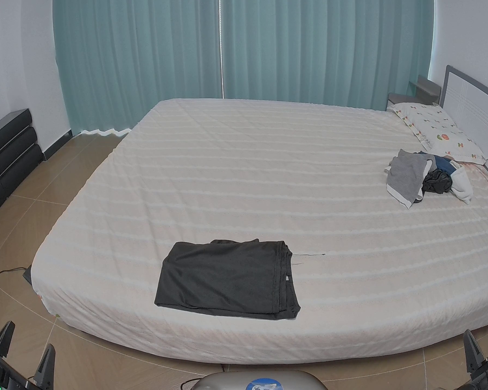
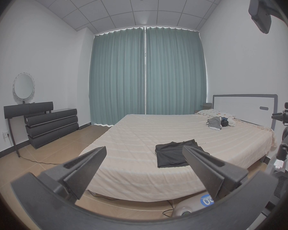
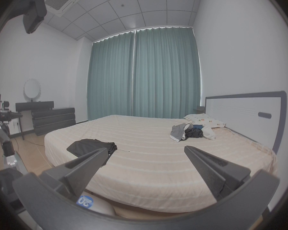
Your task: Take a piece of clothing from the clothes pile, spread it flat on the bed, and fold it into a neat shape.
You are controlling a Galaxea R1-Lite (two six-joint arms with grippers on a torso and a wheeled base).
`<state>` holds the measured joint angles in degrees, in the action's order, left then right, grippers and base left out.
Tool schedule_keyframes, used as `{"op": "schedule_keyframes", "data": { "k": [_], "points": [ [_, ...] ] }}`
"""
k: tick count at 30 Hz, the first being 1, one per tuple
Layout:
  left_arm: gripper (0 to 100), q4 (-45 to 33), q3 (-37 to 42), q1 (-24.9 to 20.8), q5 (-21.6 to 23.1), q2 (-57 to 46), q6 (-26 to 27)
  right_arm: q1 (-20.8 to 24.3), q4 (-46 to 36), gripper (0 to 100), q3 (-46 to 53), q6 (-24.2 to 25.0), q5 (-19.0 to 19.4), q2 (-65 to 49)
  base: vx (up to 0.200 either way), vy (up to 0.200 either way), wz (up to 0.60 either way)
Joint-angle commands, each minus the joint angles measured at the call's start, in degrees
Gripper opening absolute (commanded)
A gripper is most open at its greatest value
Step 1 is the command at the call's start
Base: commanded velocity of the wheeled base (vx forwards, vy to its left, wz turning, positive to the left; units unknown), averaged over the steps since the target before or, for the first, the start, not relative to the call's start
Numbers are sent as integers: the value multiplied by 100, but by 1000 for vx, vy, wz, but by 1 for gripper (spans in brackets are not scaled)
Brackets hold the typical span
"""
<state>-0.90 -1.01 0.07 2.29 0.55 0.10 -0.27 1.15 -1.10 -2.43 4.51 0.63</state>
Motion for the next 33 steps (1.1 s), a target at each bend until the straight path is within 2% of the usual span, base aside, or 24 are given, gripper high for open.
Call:
{"op": "schedule_keyframes", "data": {
  "k": [1, 2, 6, 7, 8, 11, 33],
  "points": [
    [100, 2, 75, 1, -1, -20, -1, 0, 193, 100, 101, -610, -47, -63, 0, 0, 0],
    [100, 2, 75, 1, -1, -20, -1, 0, 193, 100, 101, -610, -47, -63, 0, 0, 0],
    [100, 2, 75, 1, -1, -20, 17, 0, -326, 100, 48, 111, -152, -55, 0, 0, 0],
    [100, 2, 75, 1, -1, -20, 17, 0, -326, 100, 48, 111, -152, -55, 0, 0, 0],
    [100, 2, 75, 1, -9, -20, -1, 0, -282, 100, 57, 260, -346, -55, 0, 0, 0],
    [100, 2, 84, 1, -1, -28, 52, 0, -246, 100, 75, 128, -346, -55, 0, 0, 0],
    [100, 2, 84, 1, -9, -28, 25, 9, -246, 100, 75, 199, -319, -63, 0, 0, 0]
  ]
}}
